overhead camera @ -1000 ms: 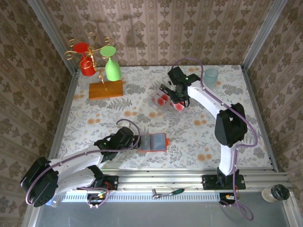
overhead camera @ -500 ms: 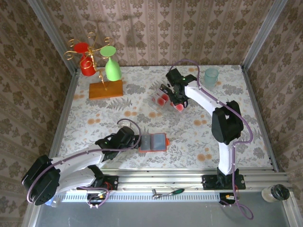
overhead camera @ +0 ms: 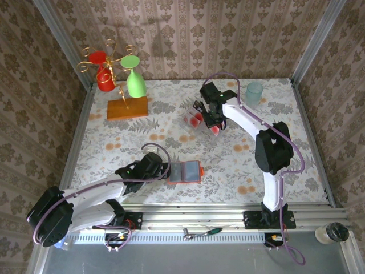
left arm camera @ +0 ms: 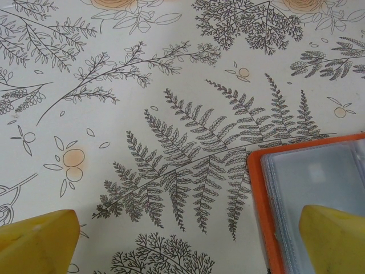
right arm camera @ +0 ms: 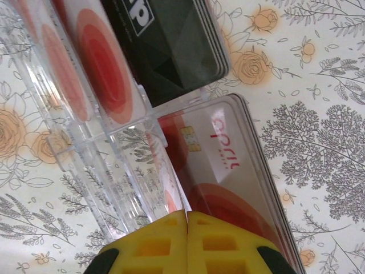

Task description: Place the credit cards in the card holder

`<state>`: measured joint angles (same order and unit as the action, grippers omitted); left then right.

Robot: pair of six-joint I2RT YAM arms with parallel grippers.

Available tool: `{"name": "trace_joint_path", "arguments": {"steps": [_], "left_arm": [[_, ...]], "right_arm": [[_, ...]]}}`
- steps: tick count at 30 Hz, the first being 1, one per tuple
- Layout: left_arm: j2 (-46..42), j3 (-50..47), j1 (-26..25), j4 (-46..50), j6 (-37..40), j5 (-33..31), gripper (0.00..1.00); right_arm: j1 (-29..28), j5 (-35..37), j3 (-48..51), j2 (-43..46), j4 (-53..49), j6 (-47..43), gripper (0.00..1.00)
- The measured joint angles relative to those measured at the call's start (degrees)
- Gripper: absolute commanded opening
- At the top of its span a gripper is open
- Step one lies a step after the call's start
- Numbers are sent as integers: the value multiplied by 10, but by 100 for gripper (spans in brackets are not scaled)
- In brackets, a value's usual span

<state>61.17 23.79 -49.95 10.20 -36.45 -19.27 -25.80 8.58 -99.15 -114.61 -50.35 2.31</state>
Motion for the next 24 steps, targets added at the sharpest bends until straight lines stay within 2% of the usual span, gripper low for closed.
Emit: {"name": "trace_joint_path", "arguments": {"steps": [8, 24], "left_arm": [[0, 2, 0, 0, 0, 0, 100], [0, 6, 0, 1, 0, 0, 100]], "right_arm": [[0, -30, 9, 21, 9, -28, 0], [0, -34, 21, 47, 19, -38, 0]]}}
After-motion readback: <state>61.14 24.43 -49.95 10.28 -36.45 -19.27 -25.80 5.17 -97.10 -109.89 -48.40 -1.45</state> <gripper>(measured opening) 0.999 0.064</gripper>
